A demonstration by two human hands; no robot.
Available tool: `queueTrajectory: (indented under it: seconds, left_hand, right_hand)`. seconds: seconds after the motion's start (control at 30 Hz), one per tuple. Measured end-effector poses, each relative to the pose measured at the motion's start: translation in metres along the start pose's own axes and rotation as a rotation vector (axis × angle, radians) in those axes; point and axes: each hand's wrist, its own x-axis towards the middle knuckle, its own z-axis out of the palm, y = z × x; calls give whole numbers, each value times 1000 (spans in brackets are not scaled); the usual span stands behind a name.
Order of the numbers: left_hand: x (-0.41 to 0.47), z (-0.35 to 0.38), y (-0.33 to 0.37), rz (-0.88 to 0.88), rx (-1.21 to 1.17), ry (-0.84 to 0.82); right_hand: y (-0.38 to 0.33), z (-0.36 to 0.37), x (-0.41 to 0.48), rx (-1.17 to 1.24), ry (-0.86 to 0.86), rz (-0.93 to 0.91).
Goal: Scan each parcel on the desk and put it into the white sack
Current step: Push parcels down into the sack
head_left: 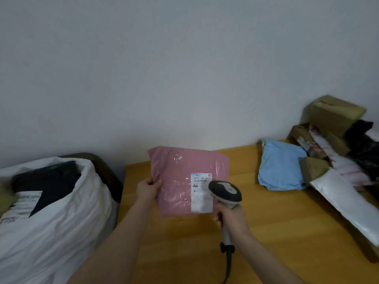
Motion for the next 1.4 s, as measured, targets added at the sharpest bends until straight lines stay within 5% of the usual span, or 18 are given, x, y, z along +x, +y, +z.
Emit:
queueTrajectory:
  seconds: [1.4]
  left_hand:
    - [-59,-21,36,147,23,168]
  right_hand:
    - [-22,-13,-51,-47,-83,-108]
